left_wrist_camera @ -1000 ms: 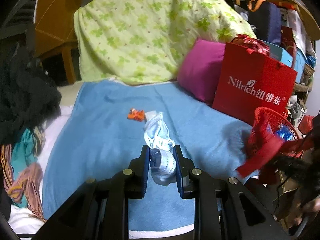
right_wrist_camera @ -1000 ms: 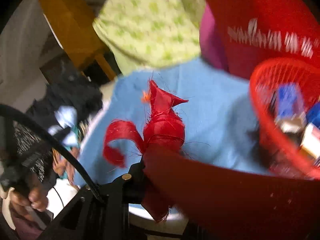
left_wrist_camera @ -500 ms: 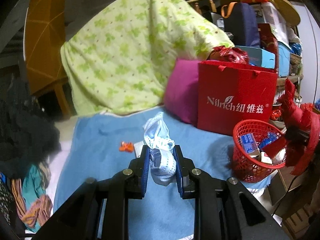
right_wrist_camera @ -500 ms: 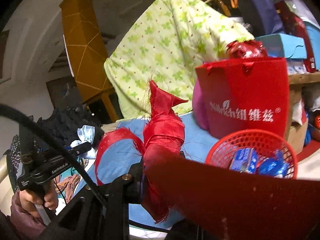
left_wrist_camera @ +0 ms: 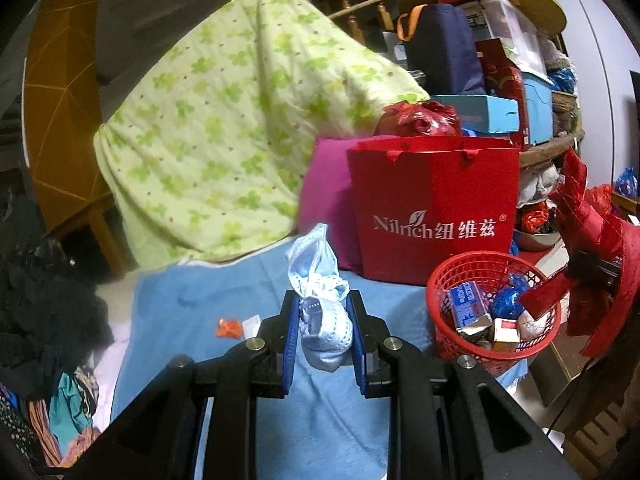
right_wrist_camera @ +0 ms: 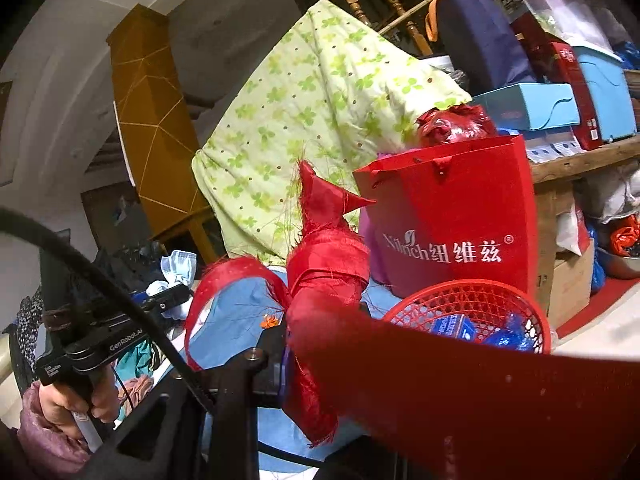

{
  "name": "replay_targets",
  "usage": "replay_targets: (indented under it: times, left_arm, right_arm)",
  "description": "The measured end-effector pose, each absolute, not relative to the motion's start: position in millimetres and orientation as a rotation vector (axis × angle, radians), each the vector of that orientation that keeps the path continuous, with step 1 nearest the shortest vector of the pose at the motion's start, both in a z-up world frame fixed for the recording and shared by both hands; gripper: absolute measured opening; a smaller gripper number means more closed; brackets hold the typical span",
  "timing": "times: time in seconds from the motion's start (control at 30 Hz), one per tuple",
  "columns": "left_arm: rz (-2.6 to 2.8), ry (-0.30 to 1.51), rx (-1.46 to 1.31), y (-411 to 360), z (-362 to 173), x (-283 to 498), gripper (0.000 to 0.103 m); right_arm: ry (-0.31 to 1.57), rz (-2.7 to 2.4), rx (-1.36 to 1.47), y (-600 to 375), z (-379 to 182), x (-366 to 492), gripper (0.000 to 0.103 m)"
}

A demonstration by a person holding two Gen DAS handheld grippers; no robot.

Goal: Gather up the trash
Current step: 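Lower the tissue and red ribbon into the red basket and open both tools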

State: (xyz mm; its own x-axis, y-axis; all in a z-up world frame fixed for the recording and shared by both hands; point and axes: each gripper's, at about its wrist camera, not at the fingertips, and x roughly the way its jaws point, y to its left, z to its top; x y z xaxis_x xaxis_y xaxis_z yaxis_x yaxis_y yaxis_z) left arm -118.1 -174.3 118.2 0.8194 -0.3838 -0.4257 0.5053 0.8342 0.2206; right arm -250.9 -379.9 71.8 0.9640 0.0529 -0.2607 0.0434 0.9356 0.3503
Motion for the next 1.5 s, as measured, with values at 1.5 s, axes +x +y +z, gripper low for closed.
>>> replay_targets:
  times: [1.5]
  left_arm:
    - [-0.630, 0.388, 0.446, -272.2, 105.6, -134.2, 0.025]
  right_arm:
    - [0.251, -0.121, 0.466, -433.0, 52.6, -287.6, 0.029]
